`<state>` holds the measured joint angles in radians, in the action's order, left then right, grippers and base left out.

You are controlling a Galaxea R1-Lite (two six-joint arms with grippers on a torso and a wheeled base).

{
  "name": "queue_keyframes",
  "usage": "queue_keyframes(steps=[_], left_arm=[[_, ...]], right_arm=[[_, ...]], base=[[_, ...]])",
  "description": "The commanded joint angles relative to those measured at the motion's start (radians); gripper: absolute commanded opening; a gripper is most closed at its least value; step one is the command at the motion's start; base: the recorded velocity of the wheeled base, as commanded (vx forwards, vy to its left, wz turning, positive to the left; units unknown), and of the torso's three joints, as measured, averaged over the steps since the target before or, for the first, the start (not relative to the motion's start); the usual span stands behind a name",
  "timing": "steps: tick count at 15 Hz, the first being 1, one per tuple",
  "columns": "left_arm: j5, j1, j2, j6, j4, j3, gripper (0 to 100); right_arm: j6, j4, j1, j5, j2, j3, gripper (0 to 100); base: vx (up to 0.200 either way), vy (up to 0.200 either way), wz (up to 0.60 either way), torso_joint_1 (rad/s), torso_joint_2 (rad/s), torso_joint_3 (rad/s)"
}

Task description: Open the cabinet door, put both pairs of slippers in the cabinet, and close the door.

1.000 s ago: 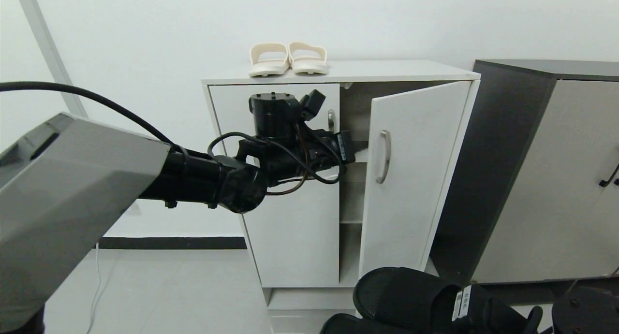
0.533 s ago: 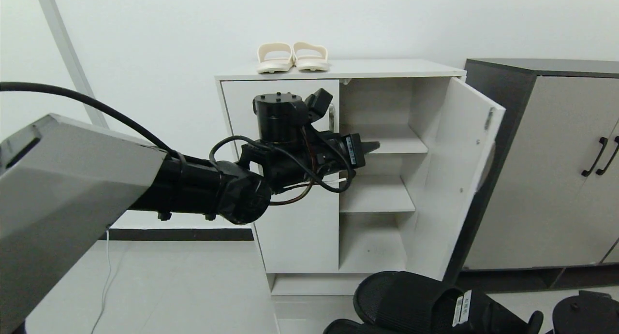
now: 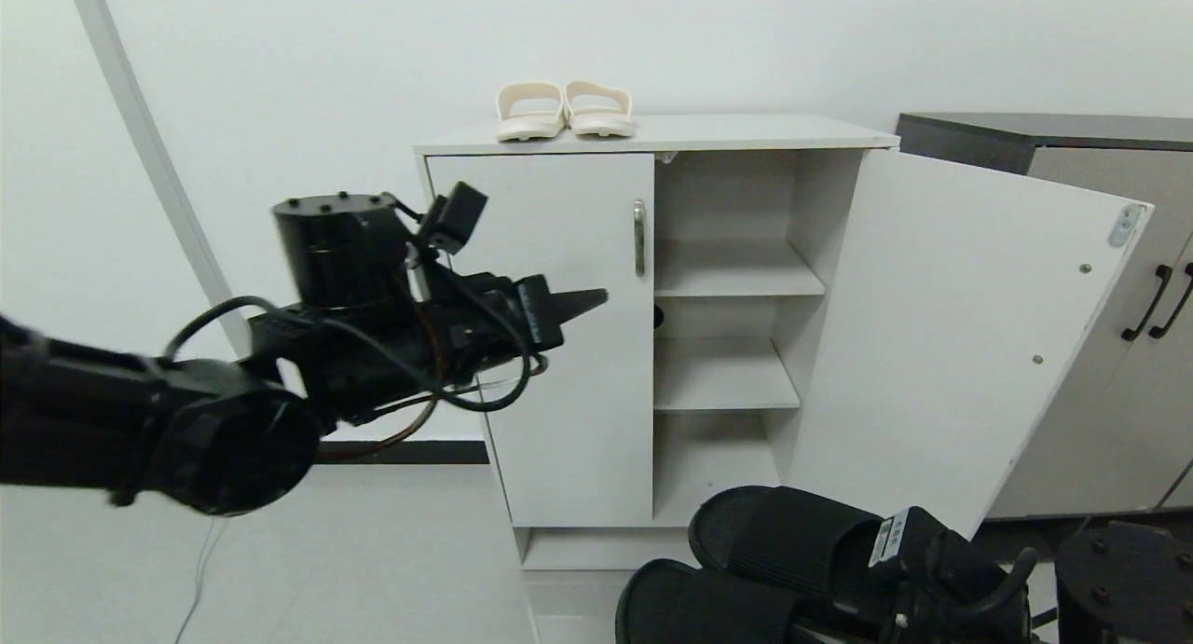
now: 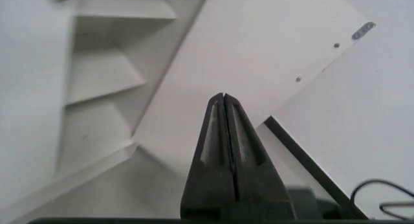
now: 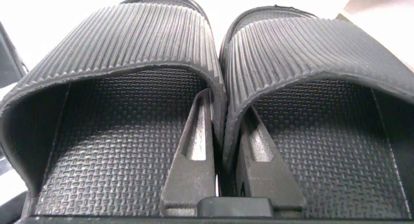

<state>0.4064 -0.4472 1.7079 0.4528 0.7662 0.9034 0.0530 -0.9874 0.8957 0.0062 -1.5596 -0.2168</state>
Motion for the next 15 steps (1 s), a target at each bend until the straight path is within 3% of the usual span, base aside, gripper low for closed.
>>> queue_keyframes(steps=[1,4,6,8,10,11,13,15], left_arm=[[-0.001,0.094,-0.301,-0.016,0.028,-0.239,0],[-0.001,0.147,-0.524,-0.016,-0.022,-0.383,0],[-0.001,0.16,-0.812,-0.017,-0.174,-0.546,0],[-0.003,0.162,-1.002,-0.017,-0.308,-0.586,0],[-0.055,0.168,-1.16,-0.019,-0.496,-0.606,0],[-0.113,0.168,-1.22,-0.043,-0.562,-0.618,0],[-0.195,0.168,-1.301,-0.126,-0.584,-0.67,0],[-0.342,0.17,-1.35,-0.259,-0.601,-0.755,0]], right_arm=[[0.001,0.0,-0.005,0.0,-0.01,-0.001,0],[0.001,-0.007,-0.006,0.0,-0.01,-0.001,0],[0.001,-0.008,-0.006,0.0,-0.01,-0.003,0],[0.002,-0.008,-0.006,0.0,-0.011,-0.003,0],[0.004,-0.008,-0.006,-0.002,-0.013,-0.003,0],[0.004,-0.008,-0.006,-0.002,-0.013,-0.003,0],[0.004,-0.008,-0.006,-0.002,-0.013,-0.001,0],[0.004,-0.008,-0.006,-0.003,-0.011,-0.003,0]], base=[[0.0,0.0,0.0,0.0,0.0,0.0],[0.0,0.0,0.0,0.0,0.0,0.0],[0.0,0.0,0.0,0.0,0.0,0.0],[0.0,0.0,0.0,0.0,0.0,0.0],[0.0,0.0,0.0,0.0,0.0,0.0],[0.0,0.0,0.0,0.0,0.0,0.0],[0.0,0.0,0.0,0.0,0.0,0.0],[0.0,0.0,0.0,0.0,0.0,0.0]])
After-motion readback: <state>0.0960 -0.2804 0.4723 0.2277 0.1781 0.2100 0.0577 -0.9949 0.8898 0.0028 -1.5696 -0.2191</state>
